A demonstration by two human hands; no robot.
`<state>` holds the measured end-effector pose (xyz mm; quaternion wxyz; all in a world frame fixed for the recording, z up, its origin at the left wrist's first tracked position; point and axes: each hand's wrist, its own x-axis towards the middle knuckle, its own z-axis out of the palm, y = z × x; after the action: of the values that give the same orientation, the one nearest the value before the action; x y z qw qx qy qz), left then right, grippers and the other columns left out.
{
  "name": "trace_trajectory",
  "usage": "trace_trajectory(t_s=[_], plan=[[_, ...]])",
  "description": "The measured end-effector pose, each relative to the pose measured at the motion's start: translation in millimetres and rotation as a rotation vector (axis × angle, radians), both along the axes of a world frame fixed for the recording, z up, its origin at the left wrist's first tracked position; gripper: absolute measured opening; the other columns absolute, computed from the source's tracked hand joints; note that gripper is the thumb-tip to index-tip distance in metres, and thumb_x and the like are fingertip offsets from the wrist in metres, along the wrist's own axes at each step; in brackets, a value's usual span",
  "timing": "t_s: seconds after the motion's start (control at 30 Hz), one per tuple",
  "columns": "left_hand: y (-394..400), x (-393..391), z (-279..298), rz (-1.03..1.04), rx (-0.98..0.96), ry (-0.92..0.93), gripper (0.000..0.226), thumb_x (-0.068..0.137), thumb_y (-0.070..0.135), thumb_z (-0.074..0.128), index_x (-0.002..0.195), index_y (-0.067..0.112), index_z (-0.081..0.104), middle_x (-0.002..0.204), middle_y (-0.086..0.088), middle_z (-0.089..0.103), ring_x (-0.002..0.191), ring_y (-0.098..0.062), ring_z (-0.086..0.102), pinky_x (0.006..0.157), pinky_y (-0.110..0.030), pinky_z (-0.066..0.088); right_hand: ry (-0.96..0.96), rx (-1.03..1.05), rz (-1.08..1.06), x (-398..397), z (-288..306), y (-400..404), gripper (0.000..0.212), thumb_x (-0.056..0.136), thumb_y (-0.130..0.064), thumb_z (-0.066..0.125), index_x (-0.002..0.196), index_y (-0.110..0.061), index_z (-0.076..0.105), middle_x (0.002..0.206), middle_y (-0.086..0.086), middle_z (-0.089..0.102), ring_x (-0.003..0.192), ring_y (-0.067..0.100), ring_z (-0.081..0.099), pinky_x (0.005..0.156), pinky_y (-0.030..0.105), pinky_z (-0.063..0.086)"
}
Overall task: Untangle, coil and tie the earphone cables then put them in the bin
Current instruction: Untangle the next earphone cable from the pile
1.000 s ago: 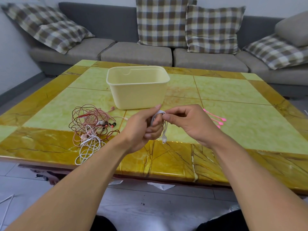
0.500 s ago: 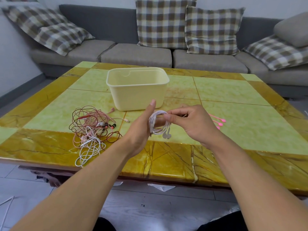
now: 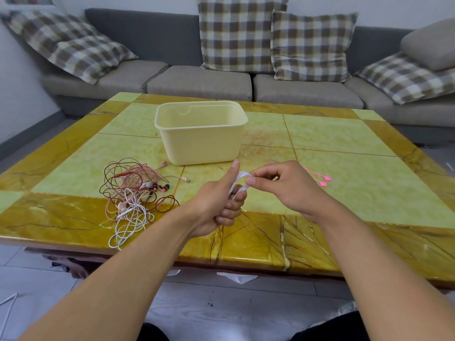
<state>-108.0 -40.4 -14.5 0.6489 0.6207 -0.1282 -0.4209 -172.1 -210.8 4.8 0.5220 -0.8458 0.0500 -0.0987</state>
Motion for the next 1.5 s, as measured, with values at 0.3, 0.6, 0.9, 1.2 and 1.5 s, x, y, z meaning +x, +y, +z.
trace_trajectory(t_s=[0.3, 0.6, 0.9, 1.2, 1.5], plan=[[-25.1, -7.6, -9.8, 0.044, 0.236, -0.169, 0.055, 0.104, 0.057, 0.036, 0.062, 0.022, 0.036, 0.053, 0.004, 0.029, 0.044, -0.012, 0.021, 0.043, -0.023, 0.014, 0.097, 0.118, -0.098, -10.9, -14.7, -12.6, 0.009, 0.089, -0.025, 0.077, 0.096, -0.019, 0.078, 0.08, -0.007, 0.072, 0.071, 0.004, 0.059, 0.067, 0.019, 0.047], [-43.3, -11.0, -18.6, 0.016, 0.239, -0.196, 0.053, 0.103, 0.057, 0.041, 0.064, 0.021, 0.043, 0.054, 0.006, 0.032, 0.044, -0.01, 0.024, 0.043, -0.023, 0.016, 0.078, -0.025, -0.106, -26.4, -7.0, -26.2, 0.012, 0.082, -0.019, 0.084, 0.085, -0.03, 0.078, 0.067, -0.011, 0.074, 0.061, 0.002, 0.065, 0.064, 0.016, 0.051], [-68.0, -11.4, -24.1, 0.091, 0.423, -0.409, 0.05, 0.098, 0.046, 0.057, 0.058, 0.017, 0.049, 0.048, 0.009, 0.04, 0.041, -0.01, 0.027, 0.043, -0.025, 0.022, 0.116, -0.132, -0.143, -34.9, -18.2, -48.0, 0.012, 0.09, -0.023, 0.077, 0.084, -0.034, 0.077, 0.078, -0.006, 0.077, 0.069, 0.009, 0.072, 0.078, 0.031, 0.062], [-80.0, -3.6, -26.2, 0.016, 0.394, -0.546, 0.061, 0.101, 0.05, 0.049, 0.05, 0.016, 0.046, 0.042, 0.008, 0.039, 0.039, -0.01, 0.027, 0.045, -0.024, 0.026, 0.022, 0.061, -0.24, -25.7, -28.7, -56.6, 0.006, 0.088, -0.017, 0.078, 0.091, -0.021, 0.08, 0.082, -0.001, 0.078, 0.067, 0.012, 0.071, 0.076, 0.029, 0.061], [-80.4, 8.4, -35.3, 0.308, 0.402, -0.404, 0.053, 0.102, 0.045, 0.051, 0.061, 0.012, 0.056, 0.052, 0.006, 0.045, 0.05, -0.015, 0.031, 0.046, -0.027, 0.023, 0.216, -0.33, -0.594, -16.7, -63.0, -106.4, 0.014, 0.091, -0.02, 0.075, 0.103, -0.023, 0.08, 0.096, -0.004, 0.075, 0.076, 0.01, 0.067, 0.067, 0.014, 0.048]])
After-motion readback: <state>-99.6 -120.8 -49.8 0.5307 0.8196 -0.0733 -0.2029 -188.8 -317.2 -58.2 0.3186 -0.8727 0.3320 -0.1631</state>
